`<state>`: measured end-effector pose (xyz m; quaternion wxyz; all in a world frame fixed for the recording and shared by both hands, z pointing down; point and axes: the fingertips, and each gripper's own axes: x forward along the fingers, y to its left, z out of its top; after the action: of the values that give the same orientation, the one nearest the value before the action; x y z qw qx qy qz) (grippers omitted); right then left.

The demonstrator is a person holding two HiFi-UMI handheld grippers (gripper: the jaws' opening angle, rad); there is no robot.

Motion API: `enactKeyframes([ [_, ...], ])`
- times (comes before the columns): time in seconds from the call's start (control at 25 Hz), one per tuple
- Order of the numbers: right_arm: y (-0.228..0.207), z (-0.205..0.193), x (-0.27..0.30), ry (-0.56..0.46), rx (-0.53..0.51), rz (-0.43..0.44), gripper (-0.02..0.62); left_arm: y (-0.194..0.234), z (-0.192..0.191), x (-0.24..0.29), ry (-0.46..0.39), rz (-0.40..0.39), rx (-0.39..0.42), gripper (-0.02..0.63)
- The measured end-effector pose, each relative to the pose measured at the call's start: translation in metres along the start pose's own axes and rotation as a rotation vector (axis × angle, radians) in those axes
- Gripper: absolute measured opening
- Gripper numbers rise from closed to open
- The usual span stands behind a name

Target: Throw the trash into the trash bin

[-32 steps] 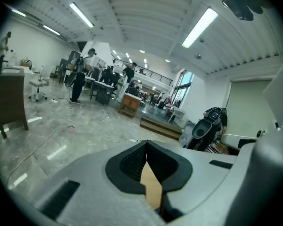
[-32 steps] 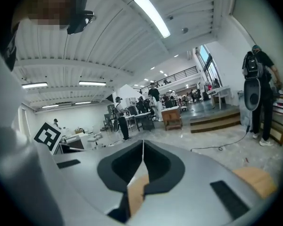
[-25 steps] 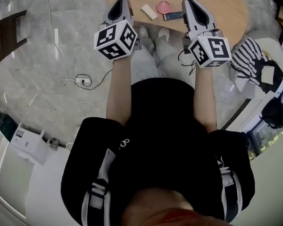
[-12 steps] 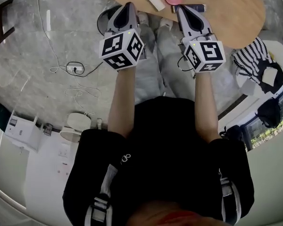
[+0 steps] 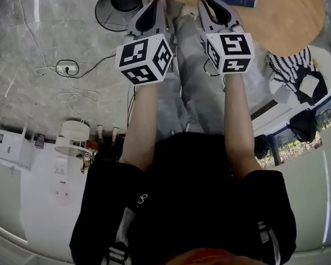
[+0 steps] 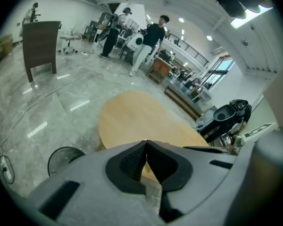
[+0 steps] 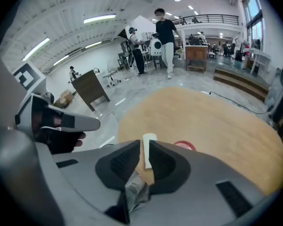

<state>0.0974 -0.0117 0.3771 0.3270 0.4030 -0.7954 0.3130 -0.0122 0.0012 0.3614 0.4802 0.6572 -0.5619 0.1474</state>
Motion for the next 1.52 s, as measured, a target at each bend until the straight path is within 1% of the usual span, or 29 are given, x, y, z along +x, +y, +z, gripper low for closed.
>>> enactKeyframes([
  [0.04,0.0,-0.008,0.008,0.025,-0.015,-0.003,0.039,0.005,-0.008,0.002,0.011,0.002,-0.006,0.008],
  [0.12,0.002,-0.025,0.026,0.077,-0.037,0.016,0.165,0.015,-0.021,0.005,0.029,0.009,-0.017,0.009],
  [0.16,0.002,-0.033,0.035,0.101,-0.05,0.028,0.178,0.02,-0.026,0.007,0.033,0.015,-0.025,0.009],
  [0.24,-0.002,-0.045,0.05,0.144,-0.095,0.024,0.184,0.029,-0.033,0.01,0.032,0.03,-0.051,0.009],
  [0.36,-0.006,-0.062,0.066,0.204,-0.172,-0.016,0.195,0.041,-0.043,0.008,0.028,0.051,-0.099,0.009],
  [0.52,-0.011,-0.073,0.084,0.246,-0.242,-0.055,0.195,0.048,-0.058,0.016,0.039,0.055,-0.128,0.009],
  [0.72,-0.015,-0.076,0.096,0.26,-0.261,-0.065,0.195,0.056,-0.069,0.015,0.038,0.077,-0.169,0.009],
  [0.92,-0.003,-0.075,0.107,0.286,-0.25,-0.073,0.177,0.085,-0.063,0.007,0.01,0.102,-0.222,0.009],
  [1.0,0.002,-0.071,0.106,0.28,-0.25,-0.066,0.167,0.094,-0.06,0.002,-0.008,0.114,-0.245,0.009],
  [1.12,0.017,-0.061,0.102,0.261,-0.254,-0.025,0.161,0.108,-0.058,-0.009,-0.045,0.144,-0.303,0.009],
  [1.2,0.032,-0.055,0.101,0.248,-0.254,0.017,0.158,0.116,-0.059,-0.017,-0.065,0.16,-0.333,0.009],
  [1.4,0.087,-0.041,0.109,0.219,-0.278,0.168,0.149,0.144,-0.074,-0.036,-0.093,0.214,-0.407,0.009],
  [1.52,0.127,-0.044,0.117,0.234,-0.307,0.266,0.148,0.165,-0.084,-0.051,-0.112,0.258,-0.445,0.009],
])
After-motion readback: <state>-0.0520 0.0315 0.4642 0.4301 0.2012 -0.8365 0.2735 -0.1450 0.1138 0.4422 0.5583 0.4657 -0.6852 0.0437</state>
